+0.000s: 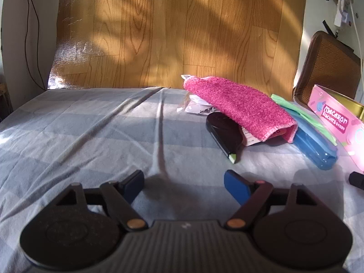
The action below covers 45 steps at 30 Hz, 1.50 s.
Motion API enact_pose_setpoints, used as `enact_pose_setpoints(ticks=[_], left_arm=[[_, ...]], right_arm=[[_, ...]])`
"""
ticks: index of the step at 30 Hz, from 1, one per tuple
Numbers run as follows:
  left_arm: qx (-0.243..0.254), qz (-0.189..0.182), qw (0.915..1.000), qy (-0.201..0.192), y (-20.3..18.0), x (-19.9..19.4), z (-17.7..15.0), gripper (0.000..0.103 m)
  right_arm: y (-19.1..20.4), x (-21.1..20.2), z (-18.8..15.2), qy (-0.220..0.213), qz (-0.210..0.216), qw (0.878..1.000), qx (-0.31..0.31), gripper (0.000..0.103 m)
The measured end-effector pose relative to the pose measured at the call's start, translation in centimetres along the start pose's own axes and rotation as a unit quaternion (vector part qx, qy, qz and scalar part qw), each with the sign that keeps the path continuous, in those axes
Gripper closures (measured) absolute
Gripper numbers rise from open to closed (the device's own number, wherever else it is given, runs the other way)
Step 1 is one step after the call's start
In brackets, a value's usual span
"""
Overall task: Organize soft objects
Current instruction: 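Reach the left gripper toward the blue plastic case, then grasp the blue plastic case with the left gripper and drop it into the pink tin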
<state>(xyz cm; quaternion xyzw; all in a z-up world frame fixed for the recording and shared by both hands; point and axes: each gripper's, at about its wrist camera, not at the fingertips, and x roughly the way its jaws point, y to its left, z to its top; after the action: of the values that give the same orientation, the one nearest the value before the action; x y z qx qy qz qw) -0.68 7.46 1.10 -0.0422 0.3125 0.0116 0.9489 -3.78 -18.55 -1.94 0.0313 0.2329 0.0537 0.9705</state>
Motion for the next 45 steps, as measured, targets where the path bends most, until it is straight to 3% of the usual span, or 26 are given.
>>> enact_pose_setpoints(ticks=[5,7,8,10,11,12,15,18,20,23,26,27,28,29,33,35,40,45], left_arm=[[0.014,-0.010,0.9997,-0.019,-0.7,-0.5,-0.5,0.024],[0.018,-0.015,0.9995,-0.022,-1.0,-0.6,-0.6,0.024],[0.018,-0.018,0.9995,-0.021,-1.0,-0.6,-0.6,0.024],[0.013,-0.025,0.9995,-0.017,-0.8,-0.5,-0.6,0.026],[0.010,-0.029,0.9994,-0.014,-0.7,-0.3,-0.6,0.028],[0.006,-0.034,0.9993,-0.011,-0.6,-0.3,-0.7,0.031],[0.003,-0.062,0.9981,-0.004,-0.4,-0.2,-0.7,0.033],[0.009,-0.116,0.9929,0.023,-1.2,-0.4,-0.6,0.033],[0.001,-0.173,0.9840,0.043,-2.9,-0.7,-0.4,0.033],[-0.001,-0.258,0.9622,0.088,-7.1,-0.5,0.0,0.033],[-0.010,-0.311,0.9410,0.132,-10.6,0.5,0.1,0.027],[-0.012,-0.319,0.9363,0.148,-11.6,1.0,0.1,0.033],[-0.015,-0.318,0.9342,0.160,-12.6,1.3,-0.1,0.039],[-0.013,-0.307,0.9375,0.163,-13.3,1.5,-0.2,0.040],[-0.007,-0.305,0.9405,0.150,-14.8,1.0,0.7,0.045],[0.010,-0.314,0.9409,0.126,-16.2,-0.1,2.6,0.045],[0.067,-0.343,0.9345,0.064,-22.3,-1.2,8.5,0.045],[0.095,-0.356,0.9271,0.070,-29.3,3.7,11.1,0.045]], right_arm=[[2.6,1.3,1.9,-0.006,0.065,0.996,-0.058,0.039],[3.7,2.5,2.7,-0.010,0.063,0.994,-0.087,0.035],[4.2,3.5,3.1,-0.003,0.060,0.993,-0.098,0.029],[4.6,5.4,3.5,0.020,0.053,0.993,-0.106,0.027],[4.6,6.4,3.6,0.040,0.054,0.992,-0.107,0.032],[4.4,7.1,3.6,0.059,0.062,0.991,-0.104,0.046],[3.5,5.8,3.1,0.063,0.081,0.990,-0.097,0.047],[2.0,2.4,1.4,0.063,0.099,0.987,-0.107,0.047],[0.8,0.2,0.1,0.060,0.108,0.987,-0.102,0.047],[-1.1,-2.1,-1.1,0.069,0.146,0.986,-0.046,0.046],[-2.3,-2.9,-1.8,0.064,0.172,0.983,0.017,0.046],[-2.3,-3.1,-1.9,0.059,0.174,0.983,0.017,0.046],[-2.1,-3.3,-2.1,0.055,0.174,0.983,0.013,0.046],[-1.9,-3.4,-2.3,0.050,0.170,0.984,0.007,0.047],[-3.2,-3.6,-1.5,0.024,0.163,0.986,0.022,0.047],[-3.7,-4.3,-0.5,-0.012,0.151,0.988,0.015,0.047],[-6.4,-4.6,4.0,-0.107,0.072,0.992,-0.013,0.047],[-10.9,-0.7,7.2,-0.081,0.015,0.996,0.025,0.047]])
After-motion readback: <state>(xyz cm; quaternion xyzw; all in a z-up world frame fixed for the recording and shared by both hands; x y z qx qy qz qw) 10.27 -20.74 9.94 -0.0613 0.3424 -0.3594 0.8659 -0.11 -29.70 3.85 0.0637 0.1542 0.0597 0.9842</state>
